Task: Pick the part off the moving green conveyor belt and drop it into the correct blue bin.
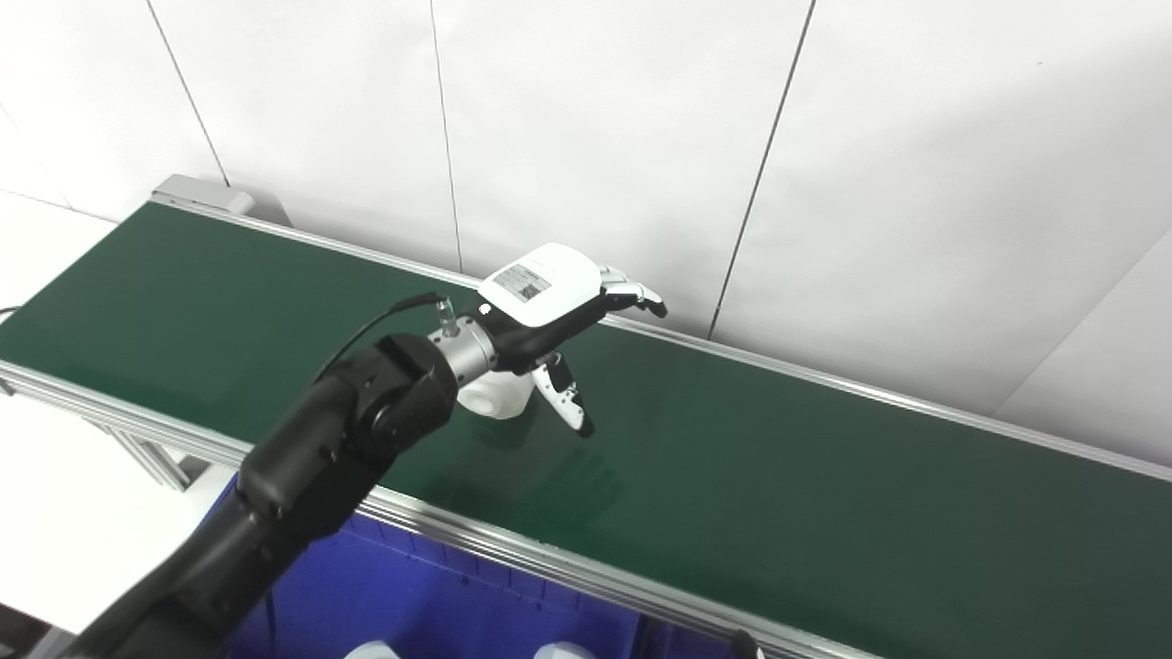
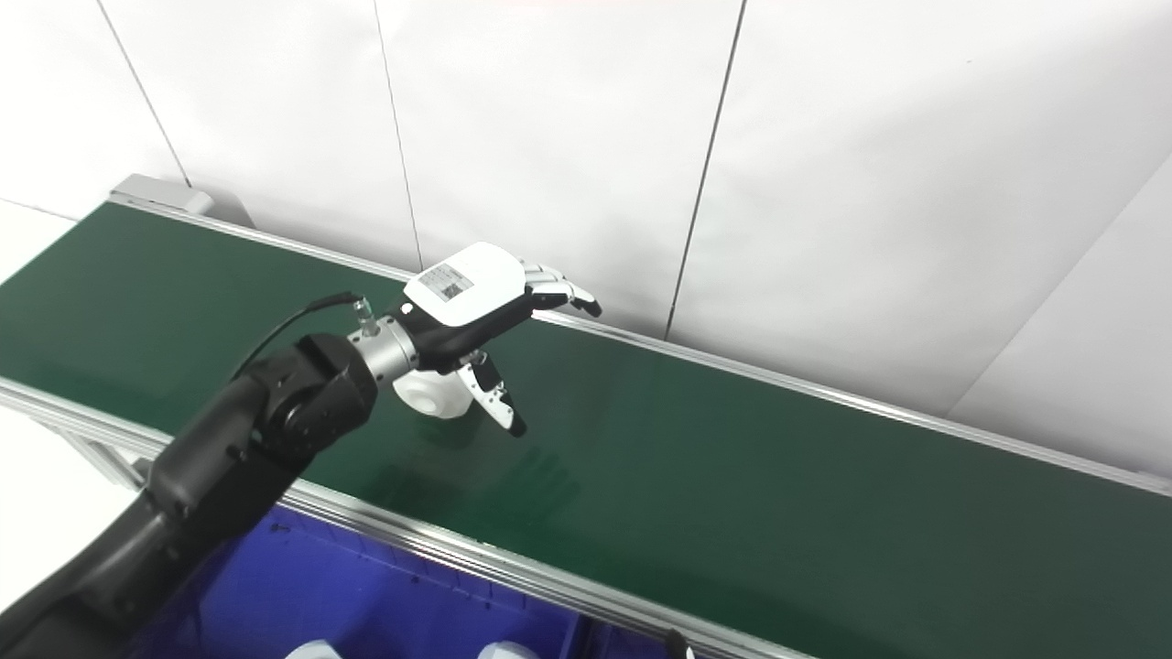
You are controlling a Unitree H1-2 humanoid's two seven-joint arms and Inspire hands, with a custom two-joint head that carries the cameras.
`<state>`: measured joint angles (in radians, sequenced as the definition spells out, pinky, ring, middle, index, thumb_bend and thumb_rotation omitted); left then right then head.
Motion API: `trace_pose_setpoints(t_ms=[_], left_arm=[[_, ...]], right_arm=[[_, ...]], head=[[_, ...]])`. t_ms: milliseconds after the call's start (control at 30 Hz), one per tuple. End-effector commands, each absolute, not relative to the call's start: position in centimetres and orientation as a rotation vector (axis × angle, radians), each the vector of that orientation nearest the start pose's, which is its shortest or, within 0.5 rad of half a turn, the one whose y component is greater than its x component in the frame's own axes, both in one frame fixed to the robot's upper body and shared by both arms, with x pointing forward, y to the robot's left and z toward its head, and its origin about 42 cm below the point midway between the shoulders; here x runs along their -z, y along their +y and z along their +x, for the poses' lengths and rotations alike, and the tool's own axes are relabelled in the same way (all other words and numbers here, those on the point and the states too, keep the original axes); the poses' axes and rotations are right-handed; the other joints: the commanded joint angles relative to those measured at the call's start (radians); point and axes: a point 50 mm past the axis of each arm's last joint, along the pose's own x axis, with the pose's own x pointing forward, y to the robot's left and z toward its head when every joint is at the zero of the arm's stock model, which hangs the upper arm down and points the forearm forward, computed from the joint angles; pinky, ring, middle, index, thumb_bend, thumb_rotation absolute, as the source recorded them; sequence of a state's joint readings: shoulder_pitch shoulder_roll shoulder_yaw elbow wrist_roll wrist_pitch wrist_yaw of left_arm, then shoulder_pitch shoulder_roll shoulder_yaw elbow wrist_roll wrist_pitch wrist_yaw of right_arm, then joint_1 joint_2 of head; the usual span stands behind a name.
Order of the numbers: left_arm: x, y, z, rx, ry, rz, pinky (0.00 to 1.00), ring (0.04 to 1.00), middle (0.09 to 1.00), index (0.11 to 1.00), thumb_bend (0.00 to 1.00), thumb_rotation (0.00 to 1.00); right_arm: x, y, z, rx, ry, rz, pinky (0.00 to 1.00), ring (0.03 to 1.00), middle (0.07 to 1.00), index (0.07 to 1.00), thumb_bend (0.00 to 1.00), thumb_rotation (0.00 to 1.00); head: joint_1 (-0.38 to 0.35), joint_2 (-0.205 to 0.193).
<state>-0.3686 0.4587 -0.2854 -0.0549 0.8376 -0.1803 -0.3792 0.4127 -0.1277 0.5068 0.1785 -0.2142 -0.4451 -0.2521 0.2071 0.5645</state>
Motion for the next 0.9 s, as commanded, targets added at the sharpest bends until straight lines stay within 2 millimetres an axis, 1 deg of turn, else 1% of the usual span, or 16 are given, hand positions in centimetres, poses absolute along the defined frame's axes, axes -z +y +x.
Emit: trace_pose_setpoints(t_ms=[0,133,300,400,500,600,733,867], left_arm=[[-22.9,24.0,38.3,0.568,-0.406,1.487,0.78,0.815,0.808,0.808,0.98,0.19],[-22.1,24.5,38.9,0.64,-0.337,1.528,0.79,0.824,0.815,0.806,0.97,0.17],[-21.3,24.9,39.1,0.667,-0.286,1.561,0.8,0.83,0.819,0.811,0.98,0.19],[-20.4,25.1,39.1,0.614,-0.273,1.593,0.79,0.826,0.817,0.807,1.0,0.21],[-19.7,25.1,39.0,0.569,-0.256,1.608,0.79,0.838,0.827,0.814,0.99,0.24],[-19.1,25.0,38.9,0.533,-0.242,1.622,0.8,0.846,0.832,0.821,0.99,0.24],[-18.1,24.8,38.8,0.448,-0.266,1.646,0.78,0.833,0.821,0.819,0.99,0.23],[-16.8,24.3,38.6,0.328,-0.32,1.658,0.76,0.818,0.813,0.816,0.98,0.21]], right_arm=[[-0.5,-13.6,8.7,-0.269,0.062,-0.129,0.88,0.9,0.972,0.986,0.78,1.0],[-0.5,-13.6,8.6,-0.27,0.061,-0.133,0.88,0.898,0.971,0.987,0.79,1.0],[-0.7,-13.7,8.5,-0.27,0.058,-0.136,0.88,0.896,0.971,0.984,0.8,1.0],[-0.7,-13.7,8.5,-0.269,0.059,-0.135,0.88,0.893,0.969,0.984,0.8,1.0],[-0.8,-13.7,8.4,-0.268,0.058,-0.131,0.9,0.893,0.967,0.986,0.8,1.0],[-0.8,-13.7,8.4,-0.267,0.058,-0.131,0.88,0.888,0.966,0.986,0.8,1.0],[-0.9,-13.7,8.3,-0.265,0.058,-0.13,0.88,0.886,0.963,0.985,0.79,1.0],[-0.9,-13.6,8.3,-0.266,0.059,-0.127,0.88,0.883,0.966,0.985,0.8,1.0]], head=[[-0.001,0.001],[-0.004,0.004],[-0.005,0.005],[-0.005,0.006],[-0.009,0.009],[-0.009,0.009],[-0.014,0.009],[-0.018,0.006]])
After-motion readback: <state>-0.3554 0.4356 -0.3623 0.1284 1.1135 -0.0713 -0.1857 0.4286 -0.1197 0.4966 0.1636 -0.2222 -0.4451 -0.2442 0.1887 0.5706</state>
